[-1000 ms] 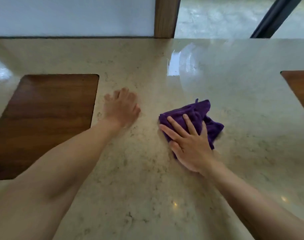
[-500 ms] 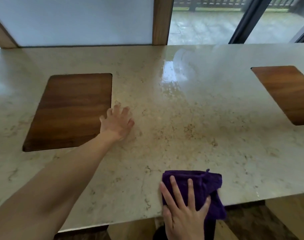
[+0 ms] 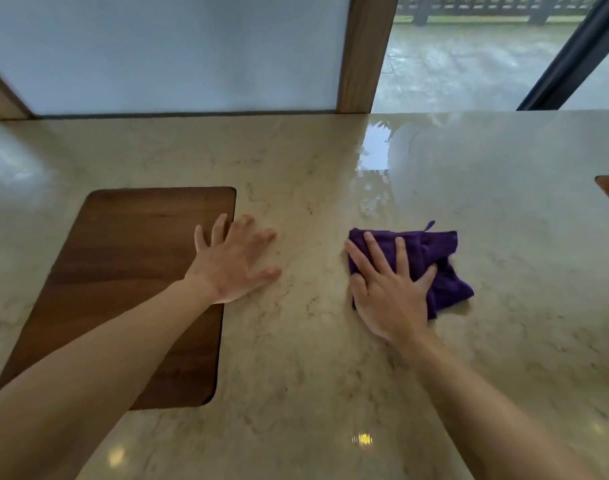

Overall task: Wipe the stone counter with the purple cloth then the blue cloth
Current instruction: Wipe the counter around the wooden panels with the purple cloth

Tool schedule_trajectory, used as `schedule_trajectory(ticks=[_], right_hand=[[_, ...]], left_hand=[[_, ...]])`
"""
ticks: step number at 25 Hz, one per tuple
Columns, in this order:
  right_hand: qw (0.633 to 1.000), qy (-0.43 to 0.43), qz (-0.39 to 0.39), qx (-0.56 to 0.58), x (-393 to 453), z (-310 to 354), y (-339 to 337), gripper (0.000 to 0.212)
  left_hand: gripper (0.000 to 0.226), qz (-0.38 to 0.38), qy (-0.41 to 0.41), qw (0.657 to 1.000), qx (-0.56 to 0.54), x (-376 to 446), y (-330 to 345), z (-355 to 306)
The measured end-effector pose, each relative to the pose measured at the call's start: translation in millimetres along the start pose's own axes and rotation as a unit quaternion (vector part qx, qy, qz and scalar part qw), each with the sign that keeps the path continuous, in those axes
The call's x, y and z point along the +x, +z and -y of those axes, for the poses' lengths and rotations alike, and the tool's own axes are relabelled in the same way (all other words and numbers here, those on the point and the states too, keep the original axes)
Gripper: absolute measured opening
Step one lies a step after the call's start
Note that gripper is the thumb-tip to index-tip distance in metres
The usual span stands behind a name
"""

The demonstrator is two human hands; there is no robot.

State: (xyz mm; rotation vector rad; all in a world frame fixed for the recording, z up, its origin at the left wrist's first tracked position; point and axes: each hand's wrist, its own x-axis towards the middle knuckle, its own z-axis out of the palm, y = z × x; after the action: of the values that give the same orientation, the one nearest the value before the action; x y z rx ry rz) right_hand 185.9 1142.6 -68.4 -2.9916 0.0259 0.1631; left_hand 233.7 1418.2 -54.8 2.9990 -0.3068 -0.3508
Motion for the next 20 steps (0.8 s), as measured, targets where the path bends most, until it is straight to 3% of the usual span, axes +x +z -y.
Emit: schedule_trajectory(ticks=[6, 10, 14, 17, 20], right_hand=[[0.994, 0.094, 0.018, 0.049, 246.1, -53.4, -41.3, 0.053], [0.989, 0.136, 0.023, 0.048, 353.7, -68.9, -58.8, 0.053], [0.999, 0.030, 0.020, 0.023, 363.8, -34.1, -50.6, 0.057], [0.999, -0.020, 0.025, 0.000, 326.4, 4.1, -41.5, 0.057], [0.987, -0.154, 0.043, -0.007, 263.2, 72.7, -24.9, 0.056]], left_hand=[[0.079, -0.035, 0.042, 0.997, 0.048, 8.2, 15.6, 12.6], [0.079, -0.061, 0.063, 0.995, 0.051, 13.3, 21.8, 14.4], [0.078, -0.065, 0.058, 0.995, 0.040, 15.3, 20.4, 17.3], [0.079, -0.051, 0.047, 0.997, 0.038, 11.9, 17.5, 17.1], [0.079, -0.039, 0.026, 0.998, 0.037, 12.1, 10.1, 14.2]])
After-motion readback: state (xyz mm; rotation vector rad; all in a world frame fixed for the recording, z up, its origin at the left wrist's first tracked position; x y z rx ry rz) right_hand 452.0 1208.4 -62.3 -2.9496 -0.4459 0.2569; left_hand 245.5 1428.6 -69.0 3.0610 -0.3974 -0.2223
